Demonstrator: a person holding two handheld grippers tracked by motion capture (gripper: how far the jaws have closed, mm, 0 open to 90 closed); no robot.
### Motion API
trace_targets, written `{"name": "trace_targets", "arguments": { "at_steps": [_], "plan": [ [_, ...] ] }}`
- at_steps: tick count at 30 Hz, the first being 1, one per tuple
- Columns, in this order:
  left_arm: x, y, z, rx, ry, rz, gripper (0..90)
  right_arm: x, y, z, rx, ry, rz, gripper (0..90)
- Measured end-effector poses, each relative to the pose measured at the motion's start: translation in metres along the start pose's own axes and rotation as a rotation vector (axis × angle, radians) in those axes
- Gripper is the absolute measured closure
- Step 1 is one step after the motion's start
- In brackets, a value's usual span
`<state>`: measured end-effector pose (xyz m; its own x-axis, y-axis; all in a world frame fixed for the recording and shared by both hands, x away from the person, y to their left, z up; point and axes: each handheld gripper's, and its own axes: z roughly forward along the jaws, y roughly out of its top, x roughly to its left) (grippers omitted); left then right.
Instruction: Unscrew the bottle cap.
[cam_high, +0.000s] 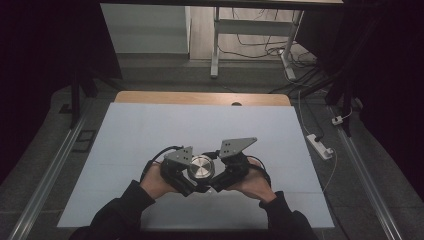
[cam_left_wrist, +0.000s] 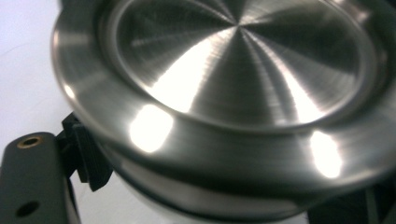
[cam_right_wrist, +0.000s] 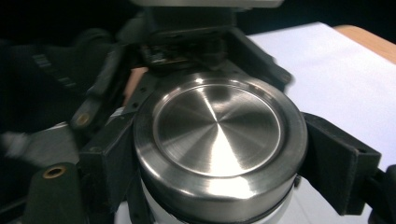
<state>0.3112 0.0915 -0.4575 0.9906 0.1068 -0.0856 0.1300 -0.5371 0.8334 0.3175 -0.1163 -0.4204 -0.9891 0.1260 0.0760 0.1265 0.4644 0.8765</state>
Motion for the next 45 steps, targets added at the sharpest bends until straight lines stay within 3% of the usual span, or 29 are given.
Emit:
{"name": "trace_targets", "arguments": {
  "at_steps": [5,7,9,12,15,18,19,20,22,27,29,33,35,37,40,41,42,45],
  "plan": [
    [-0.008,0.002,0.002,-0.011,-0.12,0.077,14.6,0.0,-0.003,-0.006,-0.023,0.181,-0.05,18.1],
    [-0.009,0.003,0.004,-0.006,-0.126,0.081,14.6,-0.002,-0.005,-0.006,-0.032,0.232,-0.057,17.8],
    [-0.008,0.003,0.004,-0.004,-0.09,0.07,14.6,-0.003,-0.006,-0.007,-0.034,0.232,-0.033,16.0],
    [-0.002,0.001,0.002,0.007,0.009,0.012,14.6,-0.007,-0.003,-0.011,-0.051,0.151,0.001,10.7],
    [0.005,-0.002,-0.001,0.01,0.115,-0.058,14.6,-0.007,0.001,-0.015,-0.033,0.02,0.015,8.9],
    [0.009,-0.005,-0.002,0.01,0.194,-0.121,14.6,-0.004,0.005,-0.012,-0.018,-0.107,0.024,8.8],
    [0.009,-0.005,-0.002,0.01,0.194,-0.121,14.6,-0.004,0.005,-0.012,-0.018,-0.107,0.024,8.8],
    [0.011,-0.006,-0.002,0.016,0.212,-0.133,14.6,0.001,0.007,-0.007,-0.011,-0.176,0.017,8.8],
    [0.011,-0.007,-0.002,0.018,0.225,-0.143,14.6,0.005,0.008,-0.002,-0.006,-0.215,0.02,8.9],
    [0.004,-0.002,0.002,0.023,0.194,-0.104,14.6,0.009,0.006,0.007,0.0,-0.251,0.013,13.5],
    [0.003,-0.001,0.002,0.027,0.189,-0.095,14.6,0.007,0.004,0.008,0.005,-0.216,0.014,18.1],
    [0.001,0.0,0.001,0.012,0.086,-0.042,14.6,0.005,0.002,0.005,0.011,-0.124,0.022,18.7],
    [0.0,-0.001,0.001,-0.003,0.015,-0.01,14.6,0.003,0.001,0.002,0.002,-0.05,0.009,18.7],
    [-0.003,0.0,0.001,-0.016,-0.057,0.03,14.6,0.001,0.0,-0.002,-0.012,0.054,-0.011,18.7],
    [-0.007,0.0,0.004,-0.028,-0.131,0.076,14.6,-0.002,-0.005,-0.004,-0.04,0.205,-0.007,18.1],
    [-0.008,0.0,0.004,-0.029,-0.129,0.081,14.6,-0.003,-0.005,-0.005,-0.043,0.232,-0.01,17.0],
    [-0.007,0.0,0.004,-0.025,-0.115,0.073,14.6,-0.002,-0.005,-0.007,-0.048,0.224,-0.01,14.3],
    [-0.002,-0.001,0.001,-0.001,0.006,0.014,14.6,-0.003,0.001,-0.015,-0.076,0.121,0.008,11.5]
  ]
}}
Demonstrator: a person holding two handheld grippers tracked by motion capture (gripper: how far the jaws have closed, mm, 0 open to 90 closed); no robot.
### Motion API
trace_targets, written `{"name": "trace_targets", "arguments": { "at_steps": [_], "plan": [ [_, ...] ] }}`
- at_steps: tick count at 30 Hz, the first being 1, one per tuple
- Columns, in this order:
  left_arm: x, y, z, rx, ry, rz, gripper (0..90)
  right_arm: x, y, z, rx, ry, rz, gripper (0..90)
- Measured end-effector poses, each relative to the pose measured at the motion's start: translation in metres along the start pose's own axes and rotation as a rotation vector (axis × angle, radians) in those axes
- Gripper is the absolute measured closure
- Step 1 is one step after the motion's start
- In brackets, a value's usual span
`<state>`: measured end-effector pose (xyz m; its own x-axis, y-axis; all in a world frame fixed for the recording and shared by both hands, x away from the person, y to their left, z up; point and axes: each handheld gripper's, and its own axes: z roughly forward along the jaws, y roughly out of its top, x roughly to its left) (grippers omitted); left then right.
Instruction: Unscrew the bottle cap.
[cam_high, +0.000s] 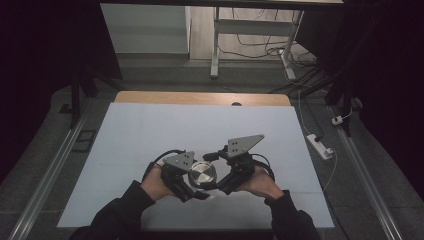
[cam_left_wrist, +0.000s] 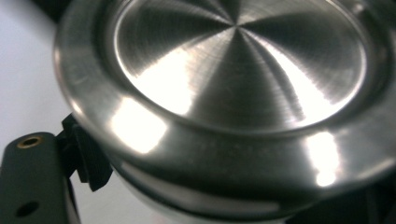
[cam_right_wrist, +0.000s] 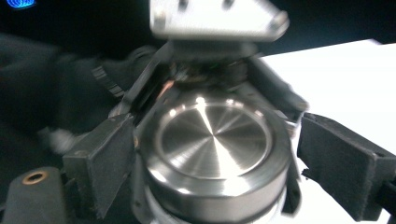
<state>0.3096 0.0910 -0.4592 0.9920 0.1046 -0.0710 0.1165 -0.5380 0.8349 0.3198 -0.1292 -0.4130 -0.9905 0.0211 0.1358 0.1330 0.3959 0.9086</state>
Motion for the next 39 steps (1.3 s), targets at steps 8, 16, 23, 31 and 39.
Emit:
{"name": "trace_targets", "arguments": {
  "at_steps": [8,16,23,31,39],
  "plan": [
    [0.009,-0.005,0.001,0.03,0.213,-0.144,14.6,0.007,0.005,0.011,0.049,-0.316,0.039,10.0],
    [0.003,0.0,0.002,0.032,0.155,-0.077,14.6,0.009,-0.001,0.026,0.076,-0.319,0.039,18.5],
    [0.001,-0.002,-0.001,-0.003,-0.027,-0.007,14.6,0.01,0.0,0.018,0.065,-0.158,0.003,18.8],
    [-0.003,-0.002,0.006,0.022,-0.093,0.053,14.6,0.007,-0.001,0.007,0.023,-0.026,-0.012,18.8],
    [0.004,-0.006,0.004,0.029,-0.022,0.0,14.6,0.004,-0.002,0.004,0.022,-0.081,-0.013,18.8]
  ]
}}
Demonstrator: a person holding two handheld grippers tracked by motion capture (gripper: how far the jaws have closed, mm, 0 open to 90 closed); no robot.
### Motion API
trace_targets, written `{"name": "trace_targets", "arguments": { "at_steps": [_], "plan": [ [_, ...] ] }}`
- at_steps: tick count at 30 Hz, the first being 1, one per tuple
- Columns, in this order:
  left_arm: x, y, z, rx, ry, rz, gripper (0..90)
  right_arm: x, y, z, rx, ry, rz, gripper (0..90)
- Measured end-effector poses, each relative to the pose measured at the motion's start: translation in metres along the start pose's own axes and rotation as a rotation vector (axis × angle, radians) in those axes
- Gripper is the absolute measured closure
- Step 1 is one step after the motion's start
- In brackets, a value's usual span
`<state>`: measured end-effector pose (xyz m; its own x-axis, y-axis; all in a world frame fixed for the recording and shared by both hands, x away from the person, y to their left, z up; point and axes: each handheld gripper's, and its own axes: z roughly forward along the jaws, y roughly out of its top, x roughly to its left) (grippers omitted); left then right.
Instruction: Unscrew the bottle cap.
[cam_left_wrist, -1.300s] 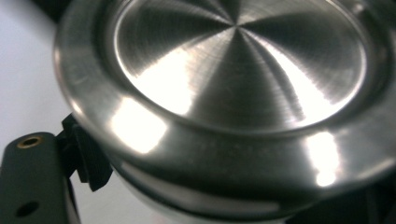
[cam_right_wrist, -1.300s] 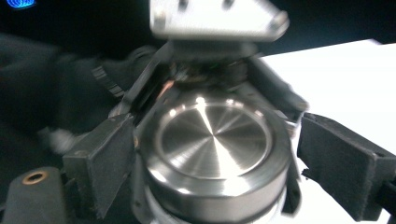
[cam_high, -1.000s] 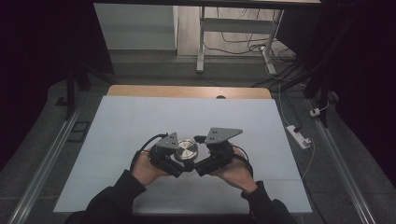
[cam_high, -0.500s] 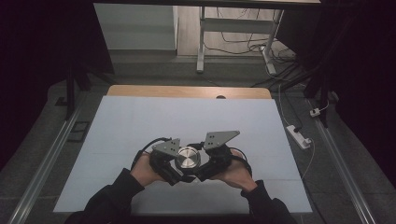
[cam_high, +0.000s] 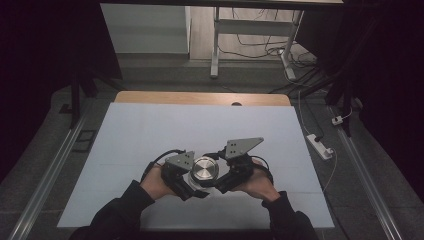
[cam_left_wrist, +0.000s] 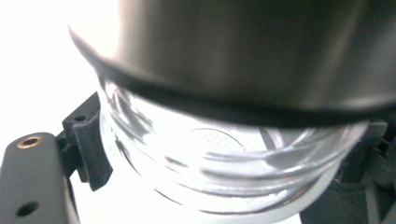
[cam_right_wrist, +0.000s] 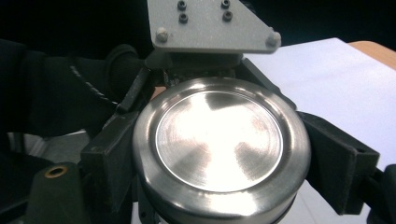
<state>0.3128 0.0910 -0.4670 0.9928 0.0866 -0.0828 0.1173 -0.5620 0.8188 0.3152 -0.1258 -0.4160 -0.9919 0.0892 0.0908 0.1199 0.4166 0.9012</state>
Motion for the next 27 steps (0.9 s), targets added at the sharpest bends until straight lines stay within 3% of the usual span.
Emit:
{"name": "trace_targets", "arguments": {
  "at_steps": [6,17,27],
  "plan": [
    [0.007,-0.004,-0.004,0.004,0.069,-0.047,14.6,0.0,0.001,-0.004,-0.013,-0.076,0.003,18.7],
    [0.017,-0.008,-0.008,-0.005,0.177,-0.118,14.6,0.005,-0.004,-0.009,-0.007,-0.154,0.023,18.7],
    [0.025,-0.006,-0.012,-0.014,0.224,-0.135,14.6,0.014,-0.008,-0.007,-0.005,-0.17,0.021,18.7]
  ]
}}
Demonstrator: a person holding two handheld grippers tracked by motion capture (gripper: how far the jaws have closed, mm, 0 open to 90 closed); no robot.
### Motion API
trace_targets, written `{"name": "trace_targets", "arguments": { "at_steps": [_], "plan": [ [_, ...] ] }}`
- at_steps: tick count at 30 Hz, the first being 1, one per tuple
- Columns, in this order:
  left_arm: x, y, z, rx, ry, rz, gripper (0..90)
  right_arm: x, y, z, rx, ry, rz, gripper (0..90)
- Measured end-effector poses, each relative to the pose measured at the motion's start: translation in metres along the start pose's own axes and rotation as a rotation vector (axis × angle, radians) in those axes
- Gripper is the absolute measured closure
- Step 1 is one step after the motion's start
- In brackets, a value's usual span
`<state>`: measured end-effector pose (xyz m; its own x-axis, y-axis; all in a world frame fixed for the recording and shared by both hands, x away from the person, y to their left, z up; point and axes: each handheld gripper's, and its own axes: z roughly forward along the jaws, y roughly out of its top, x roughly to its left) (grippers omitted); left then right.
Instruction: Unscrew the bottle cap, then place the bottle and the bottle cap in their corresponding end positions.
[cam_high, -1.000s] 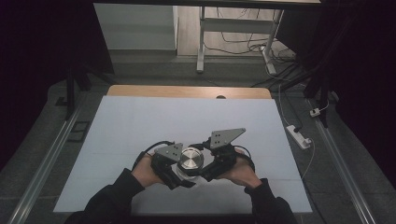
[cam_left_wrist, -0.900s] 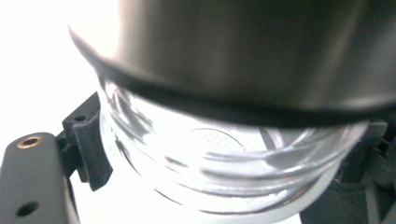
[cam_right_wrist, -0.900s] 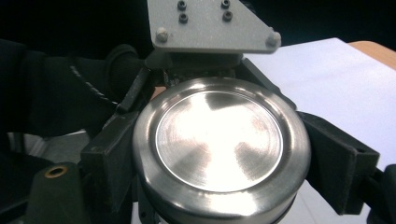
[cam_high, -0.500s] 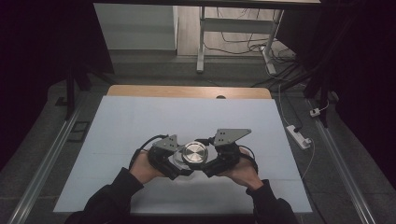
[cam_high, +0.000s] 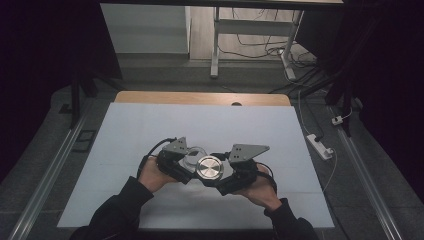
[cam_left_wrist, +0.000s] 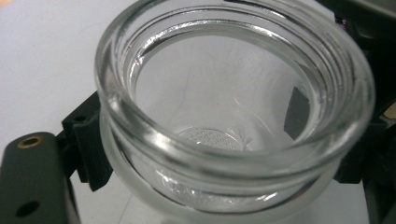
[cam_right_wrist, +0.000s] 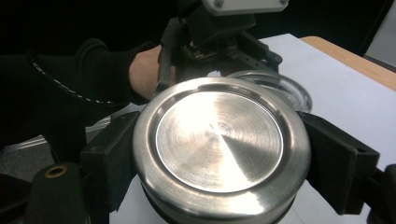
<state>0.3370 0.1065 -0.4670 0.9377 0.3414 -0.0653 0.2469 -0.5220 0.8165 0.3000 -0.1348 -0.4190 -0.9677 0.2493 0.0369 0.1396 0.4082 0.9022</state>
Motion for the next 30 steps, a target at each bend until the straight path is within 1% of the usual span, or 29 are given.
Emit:
{"name": "trace_targets", "arguments": {
  "at_steps": [3,7,8,16,21,24,28,30],
  "plan": [
    [0.003,0.001,0.001,0.004,0.012,-0.002,14.6,0.003,-0.001,-0.001,-0.005,-0.002,0.003,18.7],
    [0.006,0.003,0.002,0.002,0.019,-0.007,14.6,0.008,-0.004,-0.002,-0.003,0.001,0.0,18.7],
    [0.007,0.003,0.002,0.005,0.019,-0.003,14.6,0.009,-0.005,-0.002,-0.002,-0.001,0.0,18.7],
    [0.012,0.008,0.006,-0.006,0.034,-0.009,14.6,0.012,-0.012,-0.001,-0.005,0.008,0.002,18.7],
    [0.018,0.011,0.008,-0.019,0.046,-0.013,14.6,0.014,-0.015,0.0,0.001,0.008,0.005,18.7],
    [0.019,0.013,0.009,-0.023,0.051,-0.011,14.6,0.016,-0.018,0.002,0.013,0.01,0.005,18.7],
    [0.023,0.016,0.011,-0.035,0.071,-0.014,14.6,0.018,-0.022,0.005,0.024,0.009,0.006,18.7],
    [0.023,0.017,0.011,-0.038,0.074,-0.017,14.6,0.019,-0.024,0.007,0.028,0.01,0.009,18.7]
  ]
}}
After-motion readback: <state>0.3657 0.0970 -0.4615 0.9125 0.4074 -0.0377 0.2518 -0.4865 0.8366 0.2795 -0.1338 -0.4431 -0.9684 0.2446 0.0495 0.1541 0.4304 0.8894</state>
